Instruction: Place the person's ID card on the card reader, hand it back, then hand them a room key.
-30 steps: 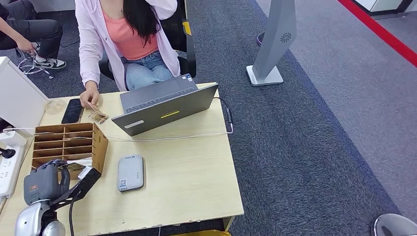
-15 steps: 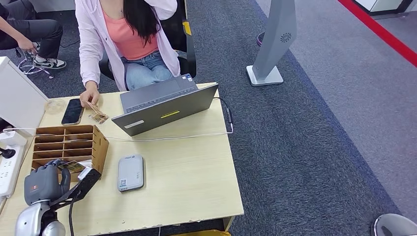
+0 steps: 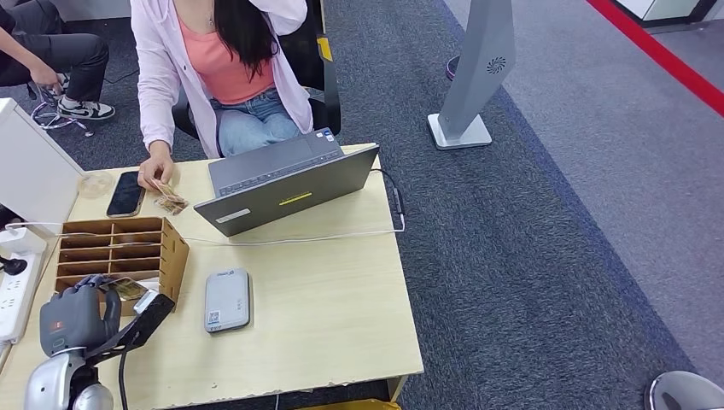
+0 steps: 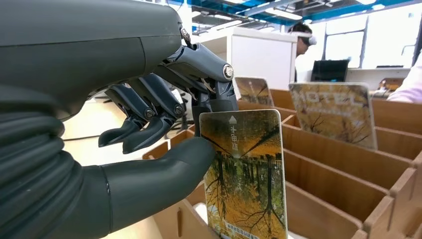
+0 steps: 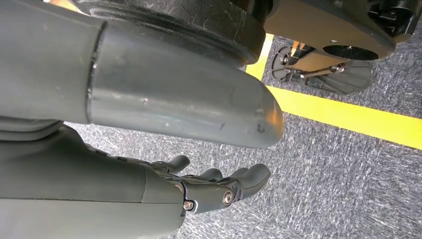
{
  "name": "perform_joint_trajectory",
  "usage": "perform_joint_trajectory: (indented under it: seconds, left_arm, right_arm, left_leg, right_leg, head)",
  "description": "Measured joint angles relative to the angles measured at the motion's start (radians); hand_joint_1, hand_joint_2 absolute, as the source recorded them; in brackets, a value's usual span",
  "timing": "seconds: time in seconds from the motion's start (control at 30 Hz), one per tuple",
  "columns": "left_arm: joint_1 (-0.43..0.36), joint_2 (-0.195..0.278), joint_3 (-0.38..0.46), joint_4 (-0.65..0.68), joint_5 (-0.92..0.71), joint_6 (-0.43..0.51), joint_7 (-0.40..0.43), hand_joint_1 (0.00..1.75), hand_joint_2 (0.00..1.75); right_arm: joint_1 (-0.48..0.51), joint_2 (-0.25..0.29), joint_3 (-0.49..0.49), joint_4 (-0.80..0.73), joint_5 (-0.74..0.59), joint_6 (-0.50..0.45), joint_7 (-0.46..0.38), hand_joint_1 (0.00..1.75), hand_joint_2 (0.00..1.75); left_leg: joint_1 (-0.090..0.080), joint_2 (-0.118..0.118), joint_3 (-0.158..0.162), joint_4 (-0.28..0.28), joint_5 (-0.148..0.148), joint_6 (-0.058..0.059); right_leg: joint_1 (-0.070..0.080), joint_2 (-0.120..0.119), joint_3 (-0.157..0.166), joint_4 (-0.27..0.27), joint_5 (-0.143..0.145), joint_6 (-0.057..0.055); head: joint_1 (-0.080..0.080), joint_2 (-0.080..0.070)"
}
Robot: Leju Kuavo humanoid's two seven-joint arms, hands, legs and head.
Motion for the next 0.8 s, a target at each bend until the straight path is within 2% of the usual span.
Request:
perform_joint_trajectory:
  seconds: [0.23, 0.37, 0.6, 0.8]
  left_arm:
    - [-0.008, -0.001, -0.031, -0.117, 0.004, 0.007, -0.016, 1.75, 1.75]
    - [-0.044, -0.001, -0.076, -0.196, 0.004, -0.003, -0.008, 1.75, 1.75]
    - [-0.158, 0.000, -0.134, -0.255, 0.013, -0.001, 0.005, 1.75, 1.75]
    - [-0.327, 0.000, -0.140, -0.204, -0.011, 0.063, 0.004, 1.75, 1.75]
  right_arm:
    - [0.000, 0.003, -0.020, -0.001, 0.005, -0.001, -0.001, 0.00, 0.00]
    - [-0.001, 0.005, -0.030, -0.001, 0.010, -0.001, -0.005, 0.00, 0.00]
    - [-0.001, 0.010, -0.041, -0.001, 0.033, 0.001, -0.012, 0.00, 0.00]
    - [-0.006, 0.016, -0.042, -0.001, 0.063, 0.014, -0.013, 0.00, 0.00]
  left_leg:
    - [0.000, 0.000, 0.000, 0.000, 0.000, 0.000]
    - [0.000, 0.000, 0.000, 0.000, 0.000, 0.000]
    - [0.000, -0.001, 0.000, 0.001, 0.001, -0.001]
    - [0.000, 0.000, 0.000, 0.000, 0.002, -0.001]
  right_leg:
    - [0.000, 0.000, 0.000, 0.000, 0.000, 0.000]
    - [0.000, 0.000, 0.000, 0.000, 0.000, 0.000]
    - [0.000, -0.001, 0.000, 0.000, 0.001, 0.000]
    - [0.000, 0.000, 0.000, 0.000, 0.002, 0.000]
  head:
    - [0.000, 0.000]
    - [0.000, 0.000]
    - [0.000, 0.000]
    - [0.000, 0.000]
